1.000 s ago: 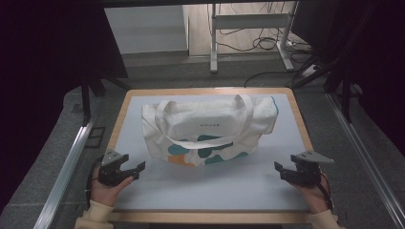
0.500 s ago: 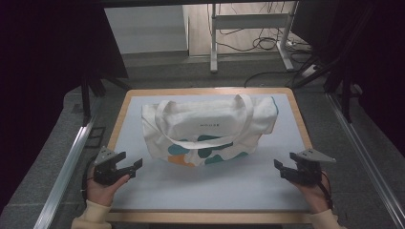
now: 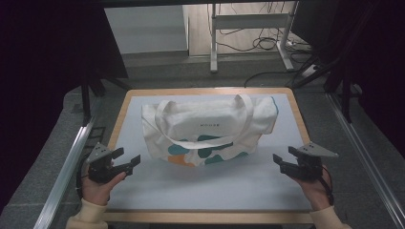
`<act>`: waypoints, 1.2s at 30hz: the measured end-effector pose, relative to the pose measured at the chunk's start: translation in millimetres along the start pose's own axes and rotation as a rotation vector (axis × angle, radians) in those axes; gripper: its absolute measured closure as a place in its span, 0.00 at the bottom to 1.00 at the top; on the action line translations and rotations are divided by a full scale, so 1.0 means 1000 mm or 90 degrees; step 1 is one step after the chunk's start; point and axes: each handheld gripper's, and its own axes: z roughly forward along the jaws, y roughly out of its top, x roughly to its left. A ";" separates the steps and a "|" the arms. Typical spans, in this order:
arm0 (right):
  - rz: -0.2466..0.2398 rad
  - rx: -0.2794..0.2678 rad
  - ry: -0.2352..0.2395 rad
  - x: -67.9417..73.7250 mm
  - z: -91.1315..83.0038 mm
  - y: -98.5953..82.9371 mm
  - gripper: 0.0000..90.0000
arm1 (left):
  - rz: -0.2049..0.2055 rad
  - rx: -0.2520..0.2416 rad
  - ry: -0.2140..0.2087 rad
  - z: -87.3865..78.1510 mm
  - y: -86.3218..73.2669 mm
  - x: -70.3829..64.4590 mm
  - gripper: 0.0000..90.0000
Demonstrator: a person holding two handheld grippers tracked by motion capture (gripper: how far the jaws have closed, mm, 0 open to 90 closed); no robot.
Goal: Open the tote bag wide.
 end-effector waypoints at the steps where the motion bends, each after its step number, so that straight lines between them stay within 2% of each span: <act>1: 0.001 -0.003 0.001 0.000 -0.001 0.001 0.36 | 0.001 -0.001 -0.001 -0.001 0.001 0.000 0.27; 13: -0.003 -0.021 0.011 -0.005 -0.009 0.018 0.38 | 0.017 -0.023 -0.020 -0.014 0.018 -0.009 0.27; 25: -0.002 -0.024 0.025 -0.005 -0.006 0.032 0.38 | 0.030 -0.023 -0.030 -0.010 0.031 -0.018 0.27; 36: -0.008 -0.024 0.042 -0.002 0.003 0.051 0.38 | 0.039 -0.022 -0.053 0.002 0.046 -0.029 0.30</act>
